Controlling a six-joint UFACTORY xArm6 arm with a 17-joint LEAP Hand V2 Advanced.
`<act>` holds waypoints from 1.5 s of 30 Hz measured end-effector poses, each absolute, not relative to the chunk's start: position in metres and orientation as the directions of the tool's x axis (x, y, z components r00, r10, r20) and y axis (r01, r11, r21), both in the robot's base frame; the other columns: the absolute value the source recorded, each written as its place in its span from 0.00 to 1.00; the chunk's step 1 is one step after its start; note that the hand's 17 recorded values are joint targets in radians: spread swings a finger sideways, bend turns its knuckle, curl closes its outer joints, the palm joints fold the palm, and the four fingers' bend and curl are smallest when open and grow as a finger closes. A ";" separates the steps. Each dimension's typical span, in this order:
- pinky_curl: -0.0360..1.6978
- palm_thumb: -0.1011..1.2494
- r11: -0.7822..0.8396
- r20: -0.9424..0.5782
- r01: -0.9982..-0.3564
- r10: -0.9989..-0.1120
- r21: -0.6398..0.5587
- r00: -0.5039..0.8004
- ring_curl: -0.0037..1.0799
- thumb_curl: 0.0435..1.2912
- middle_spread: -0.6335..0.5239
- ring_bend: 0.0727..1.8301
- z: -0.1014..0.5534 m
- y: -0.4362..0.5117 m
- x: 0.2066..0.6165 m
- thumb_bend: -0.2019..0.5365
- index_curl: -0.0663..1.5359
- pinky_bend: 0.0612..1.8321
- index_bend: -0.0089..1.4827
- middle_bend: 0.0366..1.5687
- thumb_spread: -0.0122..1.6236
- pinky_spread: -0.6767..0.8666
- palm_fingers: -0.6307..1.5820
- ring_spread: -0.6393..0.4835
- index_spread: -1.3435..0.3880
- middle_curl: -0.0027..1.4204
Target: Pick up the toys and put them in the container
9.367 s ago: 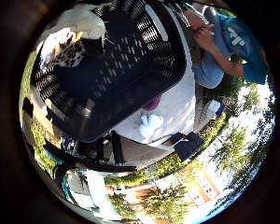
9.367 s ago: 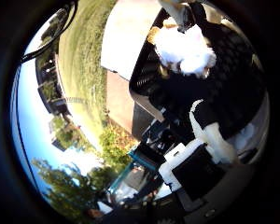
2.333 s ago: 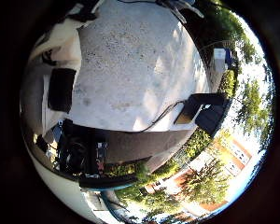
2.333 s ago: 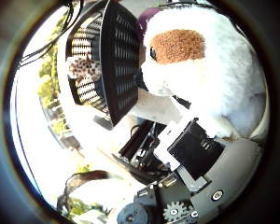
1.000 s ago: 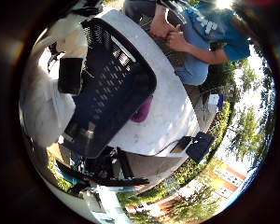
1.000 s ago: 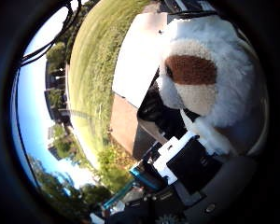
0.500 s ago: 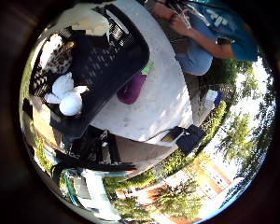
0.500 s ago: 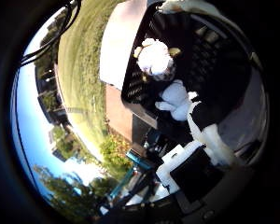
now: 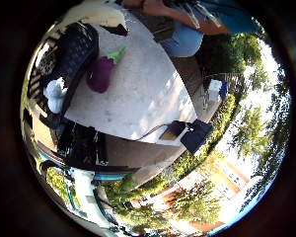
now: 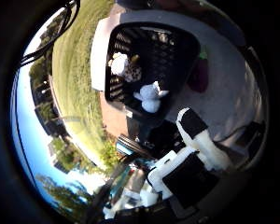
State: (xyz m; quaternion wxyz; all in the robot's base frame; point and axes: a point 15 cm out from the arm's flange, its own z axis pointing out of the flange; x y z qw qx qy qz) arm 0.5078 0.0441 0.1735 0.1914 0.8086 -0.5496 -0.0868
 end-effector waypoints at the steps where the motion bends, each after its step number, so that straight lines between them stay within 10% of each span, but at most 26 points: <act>1: 0.26 0.60 -0.302 0.071 -0.863 -0.931 0.405 0.359 0.29 0.28 0.69 0.22 0.170 0.030 0.509 0.23 0.14 0.32 0.11 0.09 0.67 0.74 0.29 0.82 0.64 0.26; 33: 0.20 0.53 -0.184 -0.065 -0.884 -0.983 0.430 0.173 0.31 0.23 0.66 0.27 -0.056 0.007 0.514 0.23 0.17 0.37 0.11 0.12 0.68 0.74 0.38 0.82 0.80 0.27; 45: 0.22 0.52 -0.232 -0.074 -0.864 -0.972 0.446 0.223 0.42 0.23 0.49 0.48 -0.062 0.028 0.507 0.23 0.16 0.48 0.13 0.35 0.68 0.73 0.74 0.73 0.69 0.37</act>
